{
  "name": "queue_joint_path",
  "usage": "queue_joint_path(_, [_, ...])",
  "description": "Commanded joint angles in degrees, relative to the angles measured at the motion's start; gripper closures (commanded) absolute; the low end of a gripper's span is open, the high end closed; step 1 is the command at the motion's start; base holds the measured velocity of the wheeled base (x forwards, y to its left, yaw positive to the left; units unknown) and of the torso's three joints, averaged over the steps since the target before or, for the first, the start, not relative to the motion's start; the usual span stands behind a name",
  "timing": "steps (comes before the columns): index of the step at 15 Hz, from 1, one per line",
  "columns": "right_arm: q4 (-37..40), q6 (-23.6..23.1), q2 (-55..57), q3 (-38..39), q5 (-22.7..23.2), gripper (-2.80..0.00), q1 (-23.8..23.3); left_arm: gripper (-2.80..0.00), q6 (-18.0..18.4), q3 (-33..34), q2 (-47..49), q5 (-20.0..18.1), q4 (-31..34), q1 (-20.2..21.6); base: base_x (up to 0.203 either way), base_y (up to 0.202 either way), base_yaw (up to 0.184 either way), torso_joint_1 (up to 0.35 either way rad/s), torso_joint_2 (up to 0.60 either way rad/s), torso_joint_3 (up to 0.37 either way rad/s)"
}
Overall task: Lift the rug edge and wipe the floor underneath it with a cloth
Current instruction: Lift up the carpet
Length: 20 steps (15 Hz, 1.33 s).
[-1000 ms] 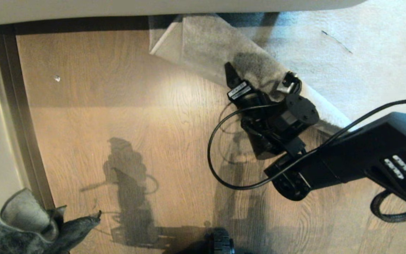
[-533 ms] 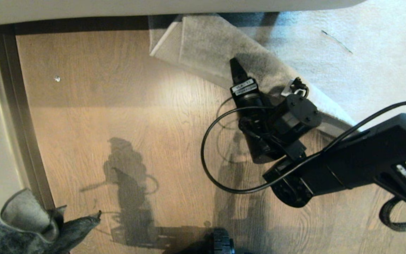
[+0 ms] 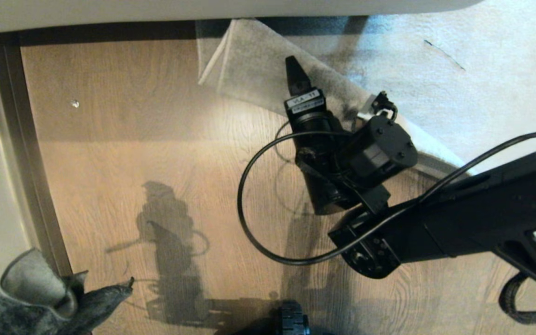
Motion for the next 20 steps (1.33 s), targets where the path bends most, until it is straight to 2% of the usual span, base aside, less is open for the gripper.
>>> queue_joint_path(1, [-2.50, 0.22, 0.59, -0.17, -0.10, -2.80, 0.80, 0.00, -0.05, 0.00, 0.00, 0.02, 0.02, 0.00, 0.000, 0.000, 0.000, 0.000, 0.00, 0.000])
queue_joint_path(12, [-2.50, 2.77, 5.34, 0.26, -2.62, -2.80, 8.23, 0.00, -0.05, 0.00, 0.00, 0.02, 0.02, 0.00, 0.000, 0.000, 0.000, 0.000, 0.00, 0.000])
queue_joint_path(17, [-2.48, -1.77, 7.25, 0.32, -3.26, -2.80, 8.24, 0.00, -0.05, 0.00, 0.00, 0.02, 0.02, 0.00, 0.000, 0.000, 0.000, 0.000, 0.00, 0.000])
queue_joint_path(20, [-2.48, -1.89, 7.44, 0.32, -3.35, -2.80, 8.33, 0.00, -0.09, 0.00, 0.00, 0.02, -0.04, 0.00, 0.000, 0.000, 0.000, 0.000, 0.00, 0.000])
